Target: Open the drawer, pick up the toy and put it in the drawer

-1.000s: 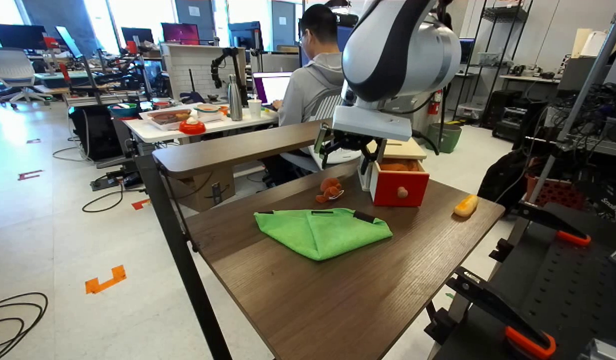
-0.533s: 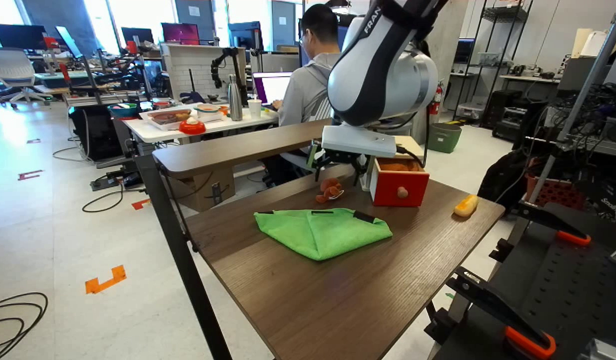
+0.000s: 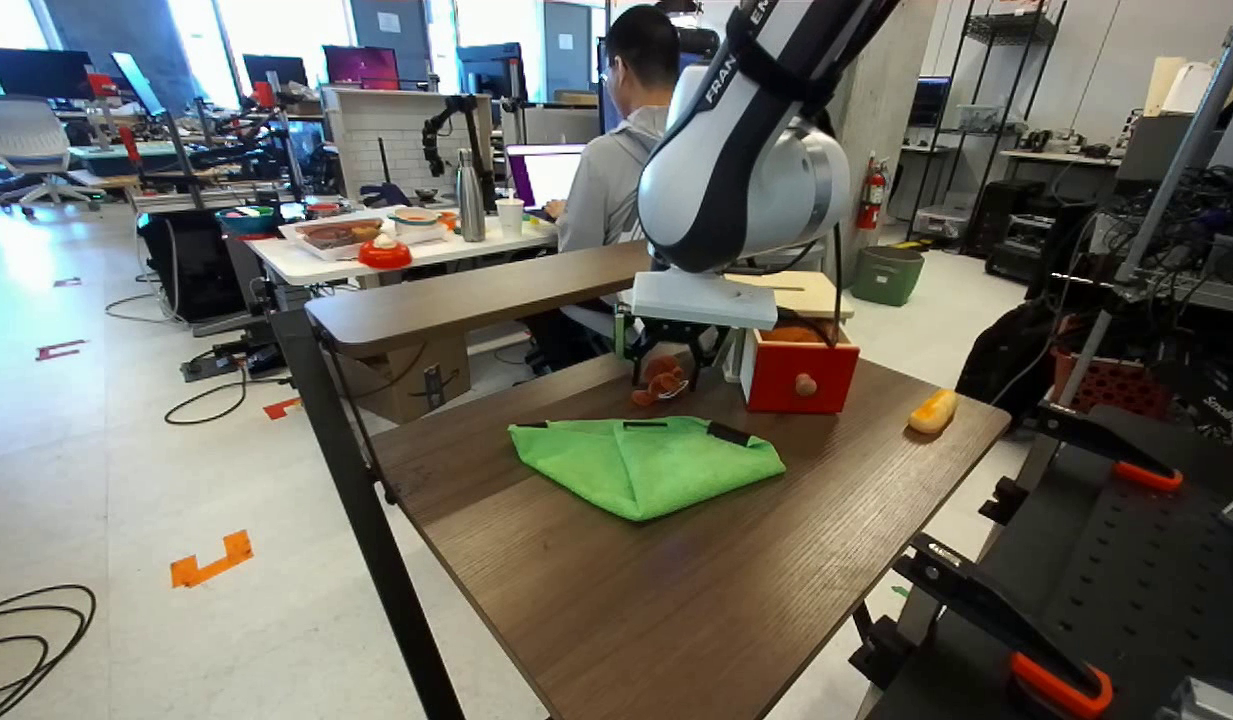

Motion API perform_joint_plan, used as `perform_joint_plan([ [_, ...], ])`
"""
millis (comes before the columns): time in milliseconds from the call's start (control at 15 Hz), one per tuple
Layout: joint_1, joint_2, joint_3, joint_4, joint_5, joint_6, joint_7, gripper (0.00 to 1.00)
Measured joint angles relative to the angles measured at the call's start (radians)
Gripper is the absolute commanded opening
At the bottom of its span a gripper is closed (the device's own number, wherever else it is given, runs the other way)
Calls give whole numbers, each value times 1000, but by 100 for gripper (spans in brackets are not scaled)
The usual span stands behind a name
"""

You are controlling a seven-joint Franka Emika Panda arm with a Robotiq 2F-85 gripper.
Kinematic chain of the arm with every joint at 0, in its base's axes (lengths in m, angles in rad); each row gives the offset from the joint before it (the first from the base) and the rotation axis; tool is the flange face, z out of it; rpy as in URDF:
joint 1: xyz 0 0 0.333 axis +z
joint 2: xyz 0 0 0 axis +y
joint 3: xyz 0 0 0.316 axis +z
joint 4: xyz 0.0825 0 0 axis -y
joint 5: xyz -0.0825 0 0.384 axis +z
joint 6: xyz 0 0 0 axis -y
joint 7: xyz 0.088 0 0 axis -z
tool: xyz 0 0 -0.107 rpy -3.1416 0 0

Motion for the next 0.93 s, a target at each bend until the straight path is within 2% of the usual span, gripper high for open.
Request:
perform_joint_plan([
  [267, 0, 5, 0, 12, 0, -10, 0, 12],
  [400, 0, 3, 0, 13, 0, -10, -1, 2],
  [600, 2, -17, 0, -2, -1, -10, -1, 4],
  [667, 5, -32, 0, -17, -1, -10, -3, 1],
  [933, 17, -141, 0, -139, -2, -6, -26, 3],
])
